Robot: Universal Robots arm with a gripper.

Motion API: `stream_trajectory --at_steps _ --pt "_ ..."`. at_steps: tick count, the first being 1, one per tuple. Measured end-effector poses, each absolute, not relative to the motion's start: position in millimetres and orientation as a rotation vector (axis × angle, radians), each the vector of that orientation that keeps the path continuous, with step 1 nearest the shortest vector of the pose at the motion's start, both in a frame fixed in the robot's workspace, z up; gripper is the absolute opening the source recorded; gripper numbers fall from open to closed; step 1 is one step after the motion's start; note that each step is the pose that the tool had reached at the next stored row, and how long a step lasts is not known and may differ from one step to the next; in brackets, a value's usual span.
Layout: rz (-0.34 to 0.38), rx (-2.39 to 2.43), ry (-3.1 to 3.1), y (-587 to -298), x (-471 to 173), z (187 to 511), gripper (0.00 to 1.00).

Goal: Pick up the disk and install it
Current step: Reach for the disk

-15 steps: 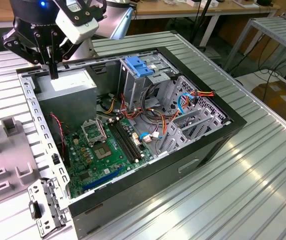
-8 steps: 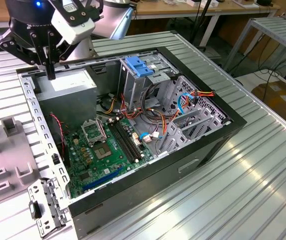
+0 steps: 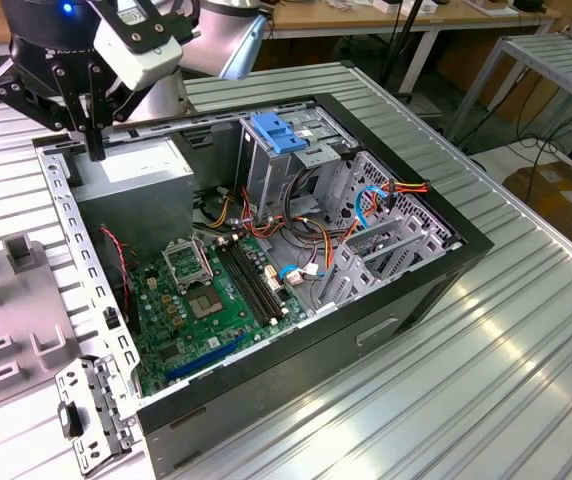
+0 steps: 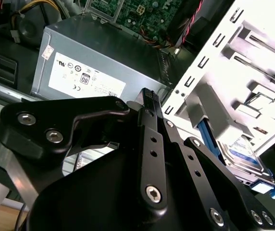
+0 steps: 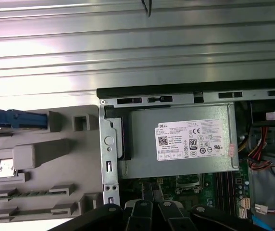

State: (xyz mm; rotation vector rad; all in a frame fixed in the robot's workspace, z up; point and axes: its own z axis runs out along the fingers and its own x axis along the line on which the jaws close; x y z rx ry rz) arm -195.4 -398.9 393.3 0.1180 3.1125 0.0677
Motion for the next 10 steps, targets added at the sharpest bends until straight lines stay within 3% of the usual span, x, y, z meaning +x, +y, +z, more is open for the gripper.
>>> stream_trajectory --at_steps 10 --pt "0.068 0.118 3.113 -398.9 -203.0 393.3 0.11"
